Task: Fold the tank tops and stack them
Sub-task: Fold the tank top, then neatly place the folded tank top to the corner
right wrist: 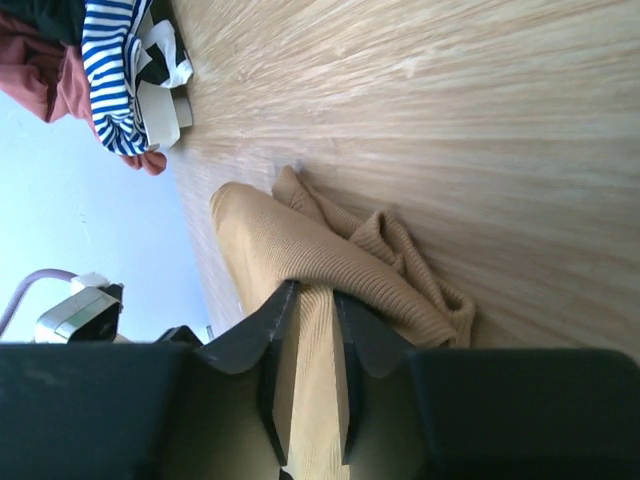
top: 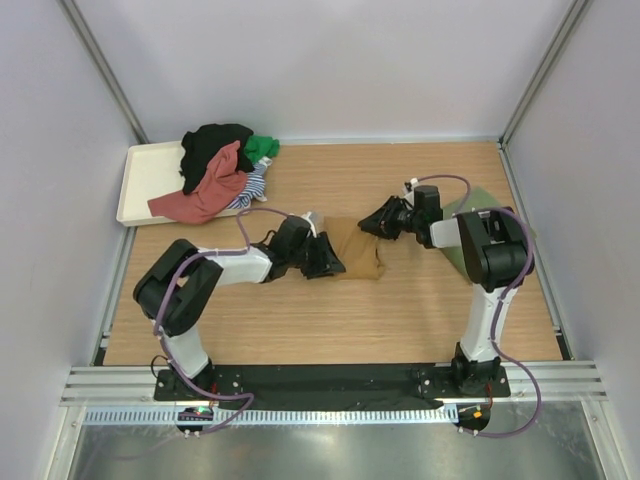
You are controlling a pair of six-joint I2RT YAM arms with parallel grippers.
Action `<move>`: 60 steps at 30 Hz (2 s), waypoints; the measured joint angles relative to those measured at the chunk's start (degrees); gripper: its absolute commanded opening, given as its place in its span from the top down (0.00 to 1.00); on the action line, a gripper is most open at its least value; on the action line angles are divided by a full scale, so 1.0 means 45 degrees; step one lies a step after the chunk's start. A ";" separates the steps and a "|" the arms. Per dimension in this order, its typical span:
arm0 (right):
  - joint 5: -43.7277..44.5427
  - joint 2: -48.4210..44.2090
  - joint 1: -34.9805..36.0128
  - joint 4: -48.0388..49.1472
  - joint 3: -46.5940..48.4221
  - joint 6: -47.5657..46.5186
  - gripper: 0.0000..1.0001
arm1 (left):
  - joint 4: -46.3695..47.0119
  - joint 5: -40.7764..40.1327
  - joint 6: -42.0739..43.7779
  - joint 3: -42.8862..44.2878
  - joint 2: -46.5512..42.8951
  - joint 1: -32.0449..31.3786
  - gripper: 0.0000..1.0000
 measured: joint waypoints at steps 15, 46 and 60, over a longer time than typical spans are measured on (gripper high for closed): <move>-0.0267 -0.5853 0.0165 -0.0889 -0.3084 -0.1418 0.87 | -0.4367 -0.0520 0.1360 0.4216 -0.0952 0.0384 0.51; 0.5387 -0.8165 0.0311 -0.7830 -0.2569 -0.4775 0.20 | -0.7155 -0.1418 0.3322 0.6431 0.0117 0.0967 0.32; 1.1968 -0.6475 0.0311 -1.1123 0.1477 -0.5561 0.26 | -0.7164 -0.2409 0.3211 0.4090 0.0005 0.0607 0.07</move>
